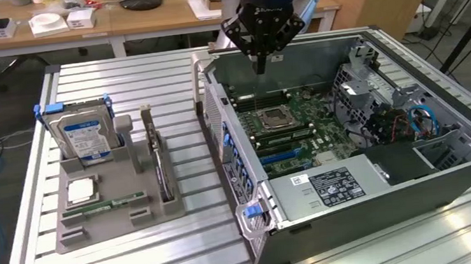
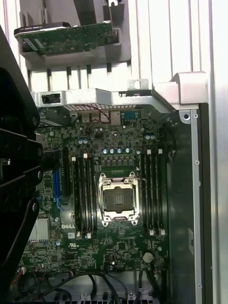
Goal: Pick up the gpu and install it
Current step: 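Reach for the gpu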
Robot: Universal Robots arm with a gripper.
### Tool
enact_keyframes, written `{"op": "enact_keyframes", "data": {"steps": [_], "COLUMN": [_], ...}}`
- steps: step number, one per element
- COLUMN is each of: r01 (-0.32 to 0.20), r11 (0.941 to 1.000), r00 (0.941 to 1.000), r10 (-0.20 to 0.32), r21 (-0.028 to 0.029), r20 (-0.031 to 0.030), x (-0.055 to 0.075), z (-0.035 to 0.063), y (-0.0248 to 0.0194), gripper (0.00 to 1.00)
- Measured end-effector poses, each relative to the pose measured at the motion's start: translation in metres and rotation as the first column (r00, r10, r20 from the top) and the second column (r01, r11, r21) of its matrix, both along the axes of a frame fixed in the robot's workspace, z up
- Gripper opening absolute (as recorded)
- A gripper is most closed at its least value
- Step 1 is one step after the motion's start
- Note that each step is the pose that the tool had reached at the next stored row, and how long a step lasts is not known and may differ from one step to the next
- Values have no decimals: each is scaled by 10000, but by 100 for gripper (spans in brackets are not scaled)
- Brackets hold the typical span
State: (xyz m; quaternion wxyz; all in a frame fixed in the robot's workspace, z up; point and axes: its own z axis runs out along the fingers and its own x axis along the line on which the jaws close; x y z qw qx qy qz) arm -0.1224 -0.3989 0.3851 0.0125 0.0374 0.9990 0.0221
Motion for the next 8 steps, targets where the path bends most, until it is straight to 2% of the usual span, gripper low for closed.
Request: {"op": "enact_keyframes", "data": {"steps": [8], "r01": [0], "r11": [10000], "r00": [10000], "r10": [0], "r21": [1], "r20": [1], "x": [-28], "z": [-7], "y": [0], "gripper": [11]}}
